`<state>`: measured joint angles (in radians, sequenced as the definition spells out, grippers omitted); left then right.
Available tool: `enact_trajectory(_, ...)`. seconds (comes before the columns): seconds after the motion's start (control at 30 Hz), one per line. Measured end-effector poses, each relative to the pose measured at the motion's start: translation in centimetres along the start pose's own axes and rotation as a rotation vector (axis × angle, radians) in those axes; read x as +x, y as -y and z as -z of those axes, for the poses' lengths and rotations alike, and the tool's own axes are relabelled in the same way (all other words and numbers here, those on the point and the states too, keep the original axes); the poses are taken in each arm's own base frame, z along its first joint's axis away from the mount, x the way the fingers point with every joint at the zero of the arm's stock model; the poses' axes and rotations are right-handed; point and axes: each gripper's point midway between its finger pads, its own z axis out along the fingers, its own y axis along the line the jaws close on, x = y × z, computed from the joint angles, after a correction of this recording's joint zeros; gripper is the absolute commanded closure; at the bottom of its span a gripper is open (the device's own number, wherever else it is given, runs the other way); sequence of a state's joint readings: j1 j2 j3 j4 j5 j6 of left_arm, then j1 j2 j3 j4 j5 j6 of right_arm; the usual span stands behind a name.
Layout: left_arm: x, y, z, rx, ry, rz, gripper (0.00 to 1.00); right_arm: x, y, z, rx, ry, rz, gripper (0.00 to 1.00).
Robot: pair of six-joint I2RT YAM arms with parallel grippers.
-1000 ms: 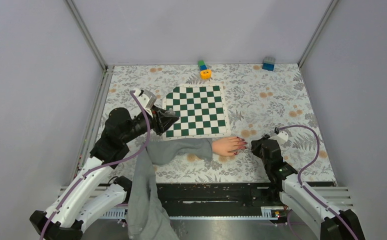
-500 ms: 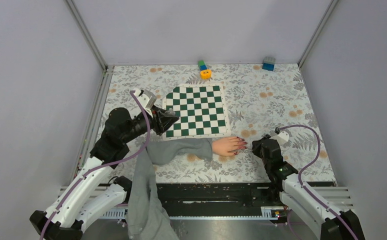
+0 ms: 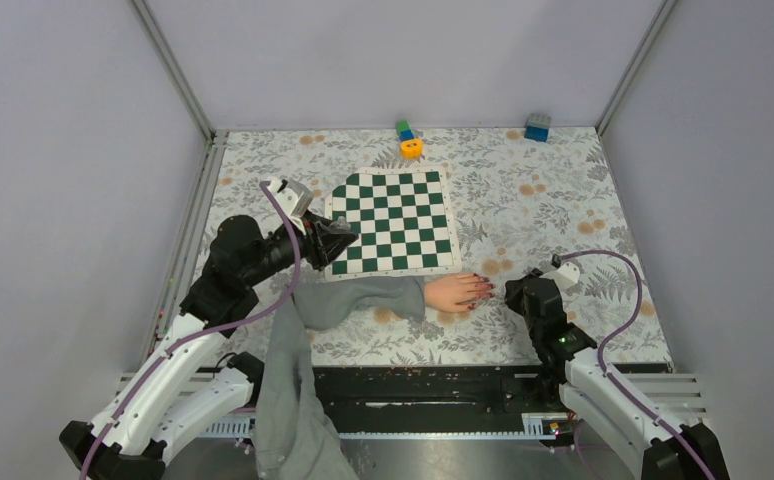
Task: Paint the nails
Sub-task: Paint the nail polish on the nail.
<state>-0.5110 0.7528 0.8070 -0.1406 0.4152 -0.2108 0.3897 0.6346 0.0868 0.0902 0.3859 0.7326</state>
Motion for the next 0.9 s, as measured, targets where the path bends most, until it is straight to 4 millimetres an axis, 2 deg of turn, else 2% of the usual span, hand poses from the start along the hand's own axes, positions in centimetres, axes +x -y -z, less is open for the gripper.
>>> enact_trajectory(0.43, 0.0, 0.0, 0.0, 0.0, 0.0, 0.0, 1.0, -0.7, 0.5, 0.2, 0.024, 0.036, -0.014, 1.0)
enact_trajectory(0.7, 0.0, 0.0, 0.0, 0.0, 0.0, 0.0, 1.0, -2.1, -0.9, 0.7, -0.054, 0.099, -0.05, 1.0)
enact_trajectory(0.9, 0.0, 0.0, 0.0, -0.001, -0.001, 0.0, 1.0, -1.6, -1.5, 0.7, -0.101, 0.083, -0.033, 1.0)
